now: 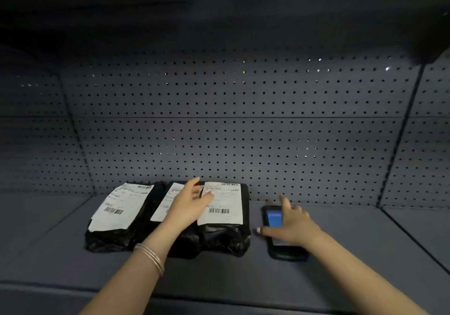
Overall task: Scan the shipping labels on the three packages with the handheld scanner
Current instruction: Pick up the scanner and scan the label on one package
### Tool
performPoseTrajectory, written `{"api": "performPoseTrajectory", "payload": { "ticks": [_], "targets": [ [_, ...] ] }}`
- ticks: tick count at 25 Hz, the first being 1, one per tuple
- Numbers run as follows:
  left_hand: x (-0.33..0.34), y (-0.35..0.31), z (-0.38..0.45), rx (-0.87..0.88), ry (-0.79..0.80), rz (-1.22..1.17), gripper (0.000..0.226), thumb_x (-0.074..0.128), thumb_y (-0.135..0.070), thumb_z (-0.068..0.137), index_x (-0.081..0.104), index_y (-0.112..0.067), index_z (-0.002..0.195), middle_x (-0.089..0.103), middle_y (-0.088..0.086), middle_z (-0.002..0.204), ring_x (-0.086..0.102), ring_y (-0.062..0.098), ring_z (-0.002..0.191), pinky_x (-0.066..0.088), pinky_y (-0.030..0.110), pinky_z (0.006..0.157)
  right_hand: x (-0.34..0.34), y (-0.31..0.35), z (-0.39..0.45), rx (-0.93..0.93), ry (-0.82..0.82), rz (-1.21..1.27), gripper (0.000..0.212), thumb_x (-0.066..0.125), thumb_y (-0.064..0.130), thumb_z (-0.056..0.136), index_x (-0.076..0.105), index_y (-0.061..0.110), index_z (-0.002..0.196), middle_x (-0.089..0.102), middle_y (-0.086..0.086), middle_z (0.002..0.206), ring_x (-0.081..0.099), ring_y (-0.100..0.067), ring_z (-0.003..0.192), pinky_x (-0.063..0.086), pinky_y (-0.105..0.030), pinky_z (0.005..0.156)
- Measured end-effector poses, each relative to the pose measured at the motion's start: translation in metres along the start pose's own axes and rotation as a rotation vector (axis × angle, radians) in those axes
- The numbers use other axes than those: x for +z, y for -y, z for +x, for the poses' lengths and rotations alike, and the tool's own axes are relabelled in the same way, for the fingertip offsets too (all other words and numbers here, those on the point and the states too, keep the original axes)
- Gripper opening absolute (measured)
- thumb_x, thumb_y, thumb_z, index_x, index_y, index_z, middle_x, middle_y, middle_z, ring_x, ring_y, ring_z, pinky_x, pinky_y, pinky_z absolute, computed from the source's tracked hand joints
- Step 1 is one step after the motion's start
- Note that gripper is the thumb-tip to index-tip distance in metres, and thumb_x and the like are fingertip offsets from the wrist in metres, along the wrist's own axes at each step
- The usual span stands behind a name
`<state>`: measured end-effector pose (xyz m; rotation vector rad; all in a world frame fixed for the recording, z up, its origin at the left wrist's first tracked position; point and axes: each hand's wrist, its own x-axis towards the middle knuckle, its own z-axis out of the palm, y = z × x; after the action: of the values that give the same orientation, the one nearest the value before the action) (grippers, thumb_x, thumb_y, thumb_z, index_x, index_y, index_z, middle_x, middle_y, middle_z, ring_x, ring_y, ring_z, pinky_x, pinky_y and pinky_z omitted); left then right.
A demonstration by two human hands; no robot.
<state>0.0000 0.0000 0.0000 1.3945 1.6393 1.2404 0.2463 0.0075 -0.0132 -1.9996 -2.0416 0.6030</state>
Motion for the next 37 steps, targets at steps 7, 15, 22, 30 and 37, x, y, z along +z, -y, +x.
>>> {"api": "performPoseTrajectory", "payload": {
  "ticks": [7,15,22,30,37],
  "targets": [
    [0.006,-0.003,0.028,-0.118,-0.025,0.321,0.037,0.065,-0.041,0.082,0.048,-0.014,0.064,0.056,0.007,0.074,0.054,0.024,0.073,0.036,0.029,0.066,0.016,0.010,0.009,0.257,0.015,-0.174,0.126,0.067,0.065,0.081,-0.010,0.007,0.162,0.027,-0.015,0.162,0.034,-0.034,0.146,0.045,-0.043,0.111],
    [0.010,0.001,0.029,0.078,-0.026,0.082,0.020,0.062,-0.030,0.089,0.050,-0.019,0.077,0.045,-0.002,0.059,0.040,0.013,0.056,0.032,0.027,0.056,0.019,0.004,0.019,0.408,0.023,-0.093,0.109,0.079,0.065,0.059,0.045,0.010,0.147,0.044,-0.010,0.134,0.053,-0.029,0.124,0.055,-0.035,0.093],
    [-0.004,-0.012,0.019,0.350,-0.185,-0.197,0.011,0.058,-0.027,0.092,0.057,-0.018,0.088,0.061,0.005,0.072,0.055,0.011,0.064,0.045,0.020,0.057,-0.005,0.014,-0.017,0.315,-0.082,0.084,0.094,0.085,0.047,0.064,0.043,0.001,0.135,0.037,-0.010,0.116,0.063,-0.028,0.108,0.057,-0.034,0.081],
    [-0.024,-0.036,0.017,0.536,-0.249,-0.175,0.007,0.056,-0.028,0.093,0.058,-0.021,0.094,0.065,0.006,0.083,0.062,0.016,0.071,0.053,0.033,0.066,-0.108,0.078,-0.105,-0.069,-0.066,0.295,0.054,0.089,0.051,0.058,0.063,0.014,0.087,0.067,0.009,0.048,0.062,-0.007,0.049,0.044,-0.024,0.054],
    [-0.040,-0.046,0.016,0.586,-0.334,-0.103,0.007,0.058,-0.024,0.093,0.054,-0.025,0.087,0.048,-0.009,0.069,0.042,0.001,0.058,0.038,0.012,0.054,-0.140,0.110,-0.155,-0.167,-0.012,0.134,0.061,0.086,0.061,0.050,0.072,0.011,0.083,0.069,0.004,0.059,0.075,-0.022,0.068,0.045,-0.025,0.060]
  ]
}}
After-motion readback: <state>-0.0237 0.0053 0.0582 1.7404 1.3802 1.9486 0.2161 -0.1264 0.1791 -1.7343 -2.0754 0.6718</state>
